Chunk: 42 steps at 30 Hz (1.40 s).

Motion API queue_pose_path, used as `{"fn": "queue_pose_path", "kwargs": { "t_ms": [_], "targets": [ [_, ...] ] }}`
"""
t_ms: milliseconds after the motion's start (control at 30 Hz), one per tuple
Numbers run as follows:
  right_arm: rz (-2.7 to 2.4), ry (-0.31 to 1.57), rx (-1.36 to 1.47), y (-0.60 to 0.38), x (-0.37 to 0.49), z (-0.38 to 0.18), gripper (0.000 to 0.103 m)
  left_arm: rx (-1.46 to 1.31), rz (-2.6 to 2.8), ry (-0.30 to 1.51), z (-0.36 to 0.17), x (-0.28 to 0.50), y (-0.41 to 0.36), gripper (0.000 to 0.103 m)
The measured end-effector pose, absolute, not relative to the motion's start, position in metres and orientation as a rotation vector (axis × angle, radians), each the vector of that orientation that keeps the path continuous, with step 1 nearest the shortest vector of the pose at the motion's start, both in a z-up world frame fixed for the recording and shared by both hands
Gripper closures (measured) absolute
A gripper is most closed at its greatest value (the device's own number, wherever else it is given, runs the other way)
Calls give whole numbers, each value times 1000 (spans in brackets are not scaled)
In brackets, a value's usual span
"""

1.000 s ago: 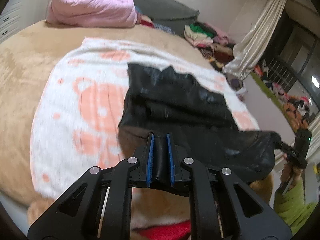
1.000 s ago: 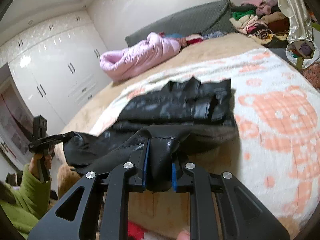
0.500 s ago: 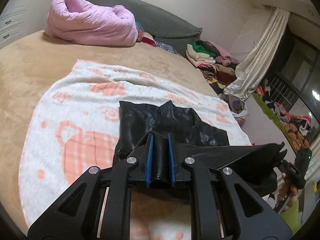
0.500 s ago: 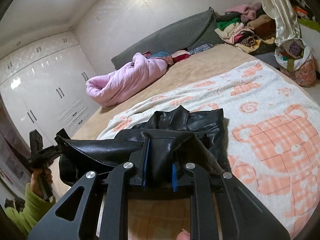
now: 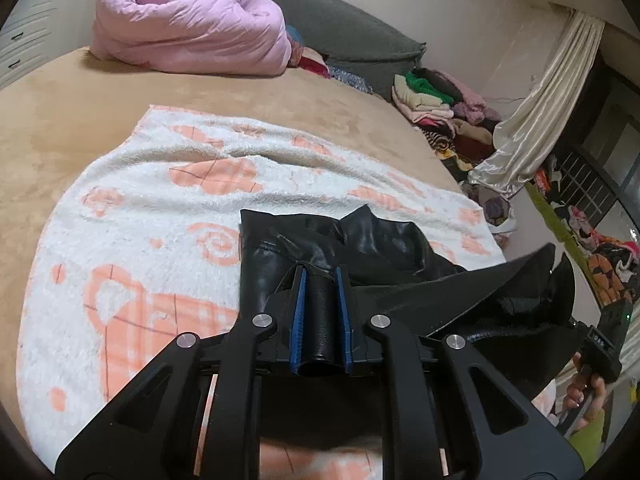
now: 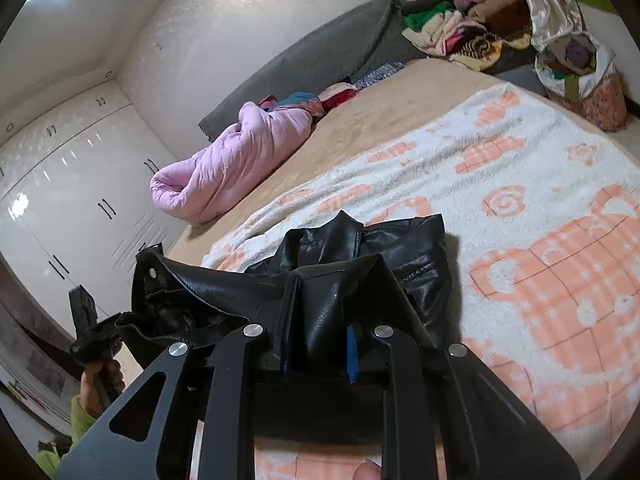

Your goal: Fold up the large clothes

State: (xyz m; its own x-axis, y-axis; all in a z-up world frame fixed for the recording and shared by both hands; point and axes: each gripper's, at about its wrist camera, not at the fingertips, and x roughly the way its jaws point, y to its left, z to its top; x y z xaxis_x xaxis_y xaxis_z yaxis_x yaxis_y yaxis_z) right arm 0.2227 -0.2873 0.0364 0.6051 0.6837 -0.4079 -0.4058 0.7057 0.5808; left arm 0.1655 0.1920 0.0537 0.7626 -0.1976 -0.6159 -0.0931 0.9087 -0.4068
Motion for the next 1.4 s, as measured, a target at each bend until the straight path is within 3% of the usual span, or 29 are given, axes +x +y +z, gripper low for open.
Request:
{"fn": "queue_pose_path", "kwargs": {
  "t_ms": [567,733,800,900,967,1033,1400],
  "targets": [
    [549,816,428,-263,304,-16,84,-466,-43,773,10,218,208,89],
    [551,822,450,-260,308,-30,76,-492,-67,753,10,216,210,77],
    [561,811,472,-264,305,-28,59,-495,-54,720,17,211,214,69],
    [532,750,439,-271,296,-15,39,-487,-51,687,26,204,216,65],
    [487,707,376,-274,290,-6,32,-437,-26,684,30,203,213,59],
    [461,678,305,-272,286,-1,31,-366,2,694,28,204,209,53],
    [425,741,-77,-221,301,-22,30,-200,-11,848,-15,235,186,49]
  ]
}}
